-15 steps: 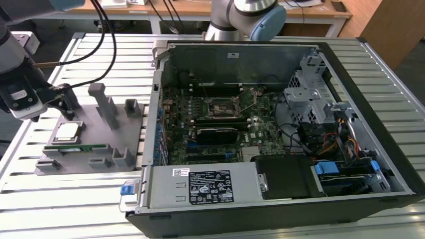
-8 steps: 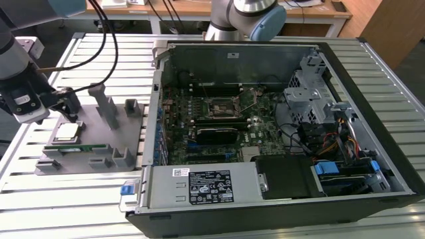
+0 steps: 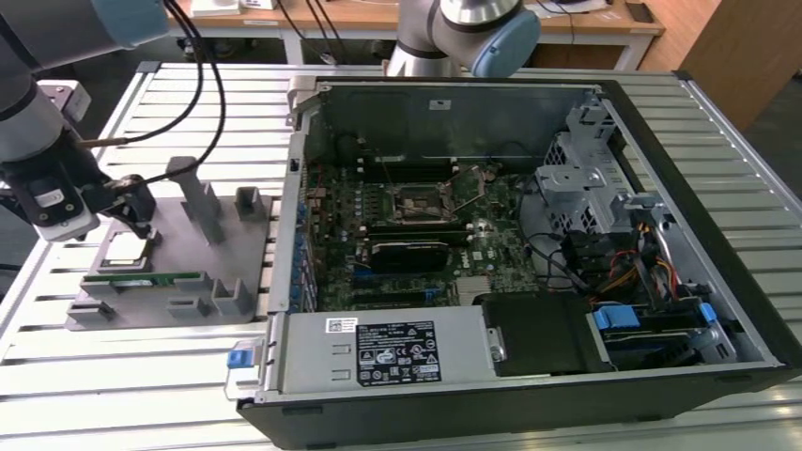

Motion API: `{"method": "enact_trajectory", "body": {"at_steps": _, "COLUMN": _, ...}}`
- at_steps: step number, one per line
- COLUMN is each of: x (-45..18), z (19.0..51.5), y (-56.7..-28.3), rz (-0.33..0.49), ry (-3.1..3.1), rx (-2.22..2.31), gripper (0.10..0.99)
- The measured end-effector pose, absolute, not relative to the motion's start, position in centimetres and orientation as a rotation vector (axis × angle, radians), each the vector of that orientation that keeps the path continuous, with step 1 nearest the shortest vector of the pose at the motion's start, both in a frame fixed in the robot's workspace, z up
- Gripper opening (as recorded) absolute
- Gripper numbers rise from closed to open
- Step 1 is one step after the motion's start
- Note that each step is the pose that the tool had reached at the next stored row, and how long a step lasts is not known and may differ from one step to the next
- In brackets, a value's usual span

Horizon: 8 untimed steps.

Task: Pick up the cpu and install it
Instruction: 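Pick up the cpu and move it towards the insertion slot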

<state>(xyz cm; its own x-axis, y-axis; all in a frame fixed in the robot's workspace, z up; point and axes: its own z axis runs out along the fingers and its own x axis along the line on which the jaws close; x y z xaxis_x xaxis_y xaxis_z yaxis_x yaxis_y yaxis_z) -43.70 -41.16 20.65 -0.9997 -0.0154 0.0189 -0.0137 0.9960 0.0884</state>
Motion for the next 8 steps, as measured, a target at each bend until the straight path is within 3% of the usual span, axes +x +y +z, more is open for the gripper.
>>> {"method": "enact_trajectory", "body": {"at_steps": 8, "x": -43.68, "z": 19.63, "y": -41.15, "rz": -0.125, "ry": -3.119, "rx": -0.013, "gripper": 0.776}}
